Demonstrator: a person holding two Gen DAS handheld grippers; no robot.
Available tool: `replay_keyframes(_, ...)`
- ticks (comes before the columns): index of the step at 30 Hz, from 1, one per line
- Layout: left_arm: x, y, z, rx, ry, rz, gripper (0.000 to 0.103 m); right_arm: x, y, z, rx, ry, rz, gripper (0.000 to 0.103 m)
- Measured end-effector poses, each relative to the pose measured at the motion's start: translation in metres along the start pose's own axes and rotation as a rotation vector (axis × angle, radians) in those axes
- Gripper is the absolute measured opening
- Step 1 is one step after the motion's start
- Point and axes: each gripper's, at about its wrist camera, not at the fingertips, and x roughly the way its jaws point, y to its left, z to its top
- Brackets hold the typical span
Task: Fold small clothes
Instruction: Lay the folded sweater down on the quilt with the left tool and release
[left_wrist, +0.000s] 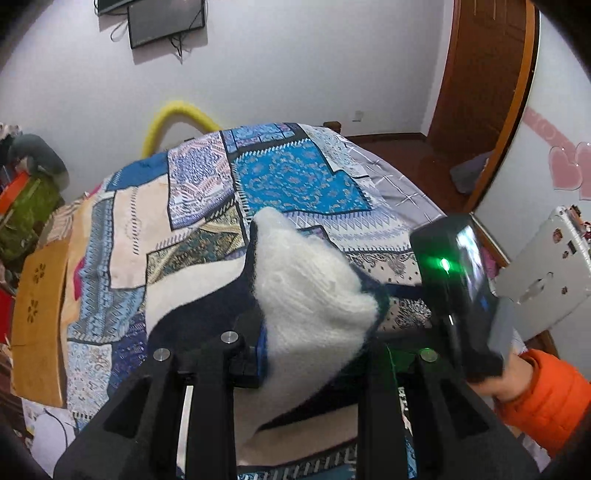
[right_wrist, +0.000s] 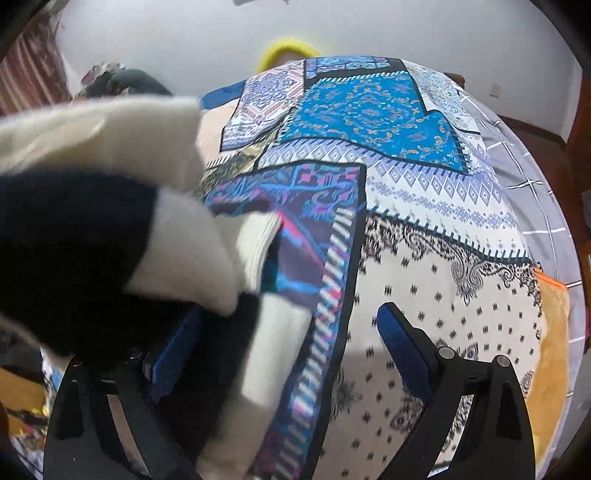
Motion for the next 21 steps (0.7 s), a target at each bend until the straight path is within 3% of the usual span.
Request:
replay_keyframes(11, 0.012, -0.006, -0.016, -0.009, 0.067, -0.074, 0.025, -0.014, -0.028, 0.024, 0.144, -0.093, -0.029, 0.094)
replay_keyframes(17, 0.024, -0.019, -0.028, 0.003, 0.106, -0.075, 0.027, -0.031, -0.032, 0.008, 0.106, -0.079, -0.051, 0.094)
replay_keyframes(21, 0.025, -0.022, -0.032, -0.003, 0.111, -0.075, 0.035, -0.05, -0.032, -0.007, 0.083, -0.079, -0.05, 0.094)
